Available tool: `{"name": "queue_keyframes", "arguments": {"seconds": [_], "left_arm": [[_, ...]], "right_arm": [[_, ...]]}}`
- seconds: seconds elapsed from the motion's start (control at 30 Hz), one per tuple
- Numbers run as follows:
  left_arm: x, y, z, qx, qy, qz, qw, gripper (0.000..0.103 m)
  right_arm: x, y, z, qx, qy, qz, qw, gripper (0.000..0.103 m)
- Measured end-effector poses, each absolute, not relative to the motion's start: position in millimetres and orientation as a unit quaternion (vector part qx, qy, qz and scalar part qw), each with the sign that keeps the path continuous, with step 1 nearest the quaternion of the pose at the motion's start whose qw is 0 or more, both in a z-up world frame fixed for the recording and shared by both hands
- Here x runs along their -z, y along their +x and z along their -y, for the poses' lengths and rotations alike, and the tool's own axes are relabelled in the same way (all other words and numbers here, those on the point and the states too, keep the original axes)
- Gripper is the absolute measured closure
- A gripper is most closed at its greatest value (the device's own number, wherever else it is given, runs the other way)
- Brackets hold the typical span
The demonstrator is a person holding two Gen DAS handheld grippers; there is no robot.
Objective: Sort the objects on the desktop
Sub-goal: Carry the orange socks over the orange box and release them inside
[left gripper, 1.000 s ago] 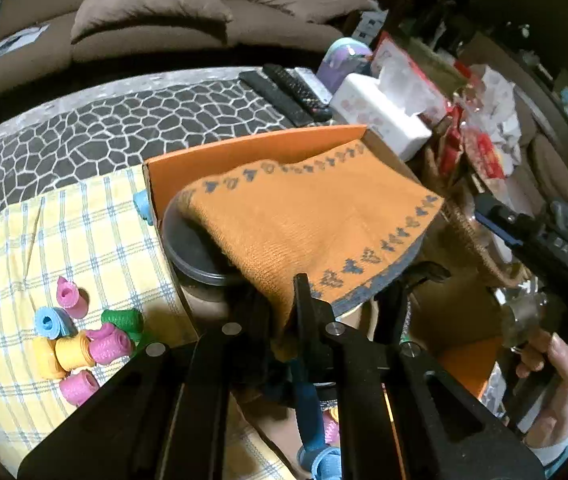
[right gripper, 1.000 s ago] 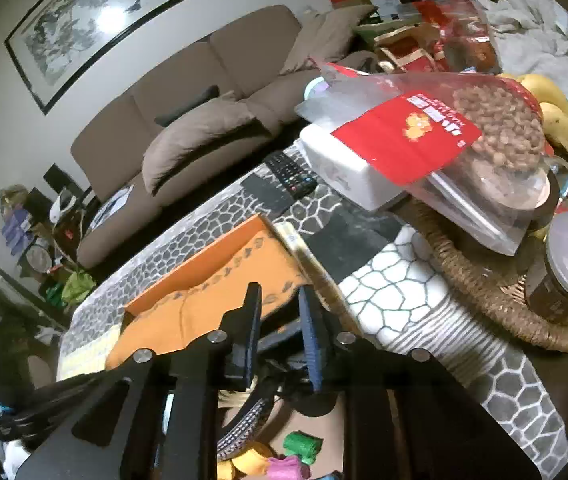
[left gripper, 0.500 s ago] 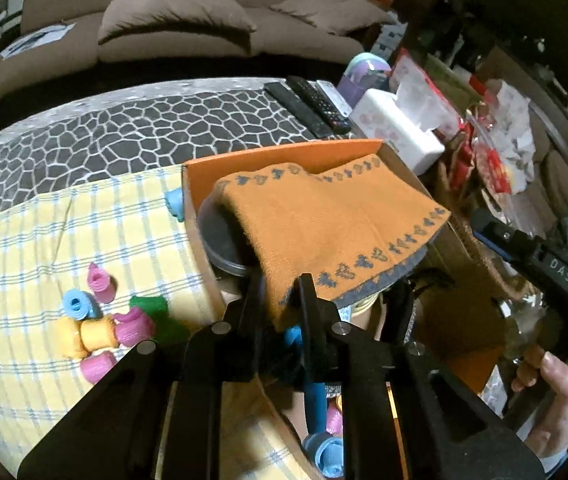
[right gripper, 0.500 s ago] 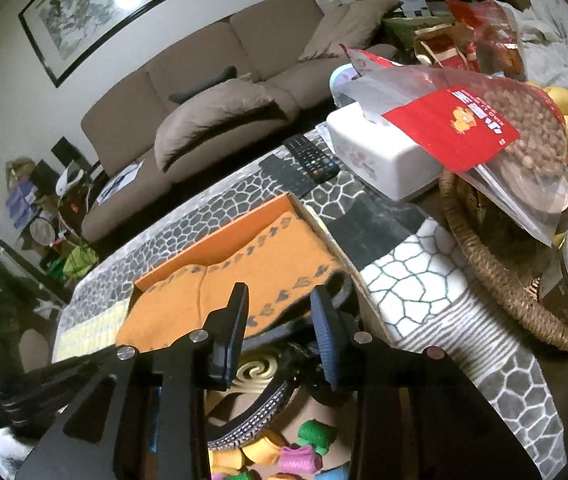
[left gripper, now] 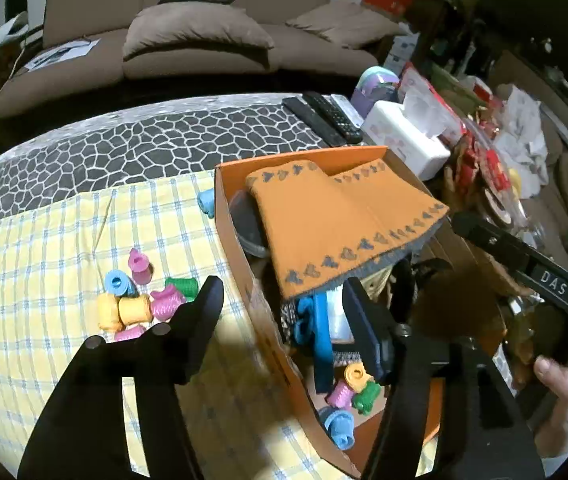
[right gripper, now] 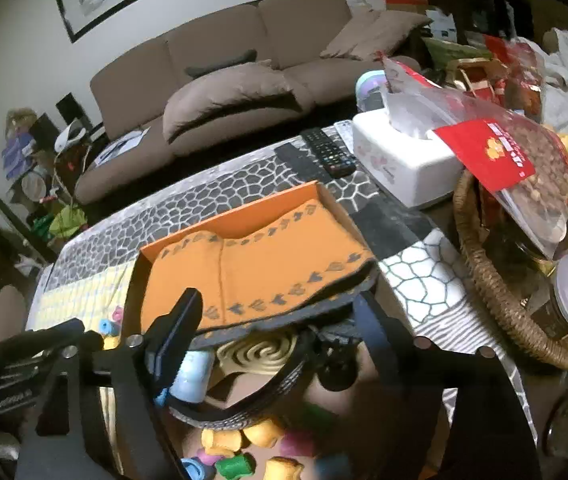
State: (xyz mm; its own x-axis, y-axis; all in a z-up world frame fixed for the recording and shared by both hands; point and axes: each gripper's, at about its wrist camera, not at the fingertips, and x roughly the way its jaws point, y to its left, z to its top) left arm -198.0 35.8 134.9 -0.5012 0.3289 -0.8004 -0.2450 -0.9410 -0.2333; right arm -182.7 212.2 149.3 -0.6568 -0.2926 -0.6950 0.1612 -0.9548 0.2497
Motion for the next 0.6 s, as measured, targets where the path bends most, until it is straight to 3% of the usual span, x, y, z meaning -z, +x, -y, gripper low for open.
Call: {"name": "queue_keyframes", "arguments": {"seconds": [0.13, 0.17, 0.37, 0.6], "left_arm": [[-133.6, -189.8, -32.7, -0.864, -0.475, 0.045, 0.158, 0.043], [-133.4, -188.1, -31.9, -0.864, -0.476, 0.046, 0.157, 0.038], [-142.7, -168.1, -25.9, -0.864, -0.462, 0.068, 0.191, 0.004], [-149.3, -151.2, 1.6, -0.868, -0.456, 0.088, 0.177, 0.000]], "right_arm": [[-149.1, -180.8, -204.8, 0.901, 0.407, 0.077, 0.128, 0.002], [-149.1, -180.2, -204.2, 0.901, 0.408, 0.076, 0.128, 0.001], [-155.4, -171.7, -200.7, 0.900, 0.411, 0.061, 0.131, 0.001], [-162.3, -163.2, -188.6, 0.899, 0.413, 0.044, 0.138, 0.001]]}}
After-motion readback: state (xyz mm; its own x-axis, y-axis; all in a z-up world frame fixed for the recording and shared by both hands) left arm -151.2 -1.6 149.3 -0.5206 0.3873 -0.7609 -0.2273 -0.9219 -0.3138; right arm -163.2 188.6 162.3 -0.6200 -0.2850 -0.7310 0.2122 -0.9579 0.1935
